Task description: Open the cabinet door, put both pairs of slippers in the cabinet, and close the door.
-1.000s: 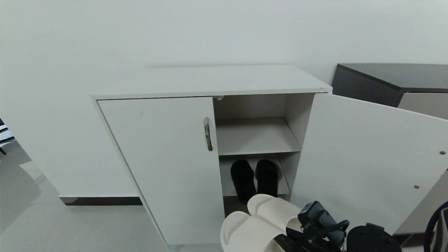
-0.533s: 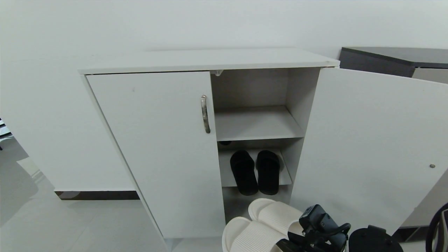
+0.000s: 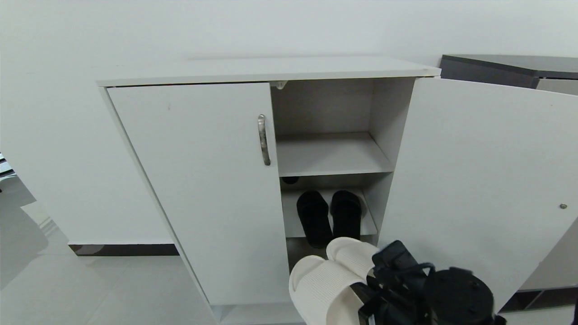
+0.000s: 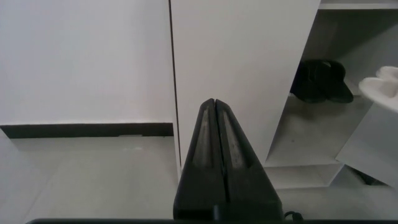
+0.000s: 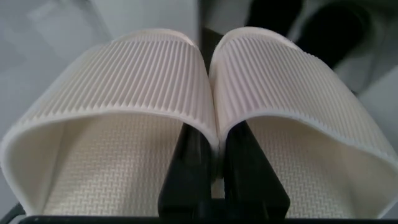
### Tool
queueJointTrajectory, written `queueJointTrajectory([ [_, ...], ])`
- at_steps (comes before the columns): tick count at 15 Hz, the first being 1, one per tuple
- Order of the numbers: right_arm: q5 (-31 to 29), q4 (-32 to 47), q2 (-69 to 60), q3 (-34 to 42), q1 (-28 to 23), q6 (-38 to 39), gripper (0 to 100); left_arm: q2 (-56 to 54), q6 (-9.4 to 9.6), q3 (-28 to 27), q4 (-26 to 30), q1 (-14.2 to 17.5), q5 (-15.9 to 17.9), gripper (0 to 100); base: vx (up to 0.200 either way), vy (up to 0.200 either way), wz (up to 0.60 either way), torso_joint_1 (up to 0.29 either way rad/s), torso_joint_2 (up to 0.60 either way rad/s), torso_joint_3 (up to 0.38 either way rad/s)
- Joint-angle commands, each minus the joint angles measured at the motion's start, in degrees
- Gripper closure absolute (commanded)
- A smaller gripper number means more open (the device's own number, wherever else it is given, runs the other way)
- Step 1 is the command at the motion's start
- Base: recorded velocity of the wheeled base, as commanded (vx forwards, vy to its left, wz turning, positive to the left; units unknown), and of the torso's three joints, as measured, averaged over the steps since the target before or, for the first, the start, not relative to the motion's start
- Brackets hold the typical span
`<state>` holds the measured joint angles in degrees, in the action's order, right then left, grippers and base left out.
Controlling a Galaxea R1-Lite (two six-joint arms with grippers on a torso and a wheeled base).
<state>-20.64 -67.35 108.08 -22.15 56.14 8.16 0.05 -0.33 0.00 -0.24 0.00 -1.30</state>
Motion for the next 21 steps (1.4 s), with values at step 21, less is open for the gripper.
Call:
queueJointTrajectory([
  [21,-27.6,30.8,-1.2,-38.8,0.6,0.2,100,0.0,0.24,0.0,0.0,0.0,0.1,100,0.095,0.000,0.00,0.001,0.00,0.002],
])
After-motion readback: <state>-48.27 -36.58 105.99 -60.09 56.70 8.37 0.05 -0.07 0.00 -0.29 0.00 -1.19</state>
